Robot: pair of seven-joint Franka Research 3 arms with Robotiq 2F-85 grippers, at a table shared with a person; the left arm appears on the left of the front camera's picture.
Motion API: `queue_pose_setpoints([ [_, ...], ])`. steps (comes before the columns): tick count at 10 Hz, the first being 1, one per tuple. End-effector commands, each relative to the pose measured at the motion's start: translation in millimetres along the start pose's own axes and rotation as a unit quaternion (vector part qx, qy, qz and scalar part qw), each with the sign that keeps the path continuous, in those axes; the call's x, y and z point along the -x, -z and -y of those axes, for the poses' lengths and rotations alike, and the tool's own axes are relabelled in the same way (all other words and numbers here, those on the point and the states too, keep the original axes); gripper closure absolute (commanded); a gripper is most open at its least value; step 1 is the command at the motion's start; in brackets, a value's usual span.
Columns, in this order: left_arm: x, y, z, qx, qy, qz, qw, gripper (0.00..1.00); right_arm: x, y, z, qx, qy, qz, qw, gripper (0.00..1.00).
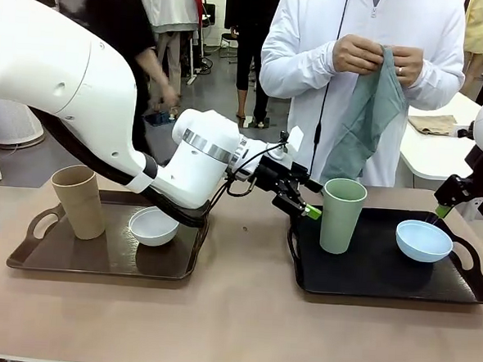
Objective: Set up a tray with a mat and arrange the tableware.
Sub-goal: Pick up the Picnic Bowl and Reusable plastic cup from the Handle tray in front of the human's position and hold them in the air.
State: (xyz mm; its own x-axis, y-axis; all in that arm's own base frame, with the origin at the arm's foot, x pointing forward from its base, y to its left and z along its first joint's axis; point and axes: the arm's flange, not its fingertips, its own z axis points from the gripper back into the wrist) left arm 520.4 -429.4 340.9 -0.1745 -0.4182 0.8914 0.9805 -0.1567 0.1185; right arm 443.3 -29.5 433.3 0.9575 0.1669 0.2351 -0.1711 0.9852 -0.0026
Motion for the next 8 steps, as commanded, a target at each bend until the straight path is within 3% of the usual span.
queue_pose_setpoints([
  [1, 4, 3, -5, -0.02, -0.02, 0.002, 1.0, 0.0, -3, 18, 8, 0.0, -0.01, -0.006, 1.0, 0.0],
  [8, 20, 44, -34, -0.009, -0.074, -0.015, 0.997, 0.0, -5, 54, 14, -0.003, -0.047, -0.024, 0.999, 0.0],
])
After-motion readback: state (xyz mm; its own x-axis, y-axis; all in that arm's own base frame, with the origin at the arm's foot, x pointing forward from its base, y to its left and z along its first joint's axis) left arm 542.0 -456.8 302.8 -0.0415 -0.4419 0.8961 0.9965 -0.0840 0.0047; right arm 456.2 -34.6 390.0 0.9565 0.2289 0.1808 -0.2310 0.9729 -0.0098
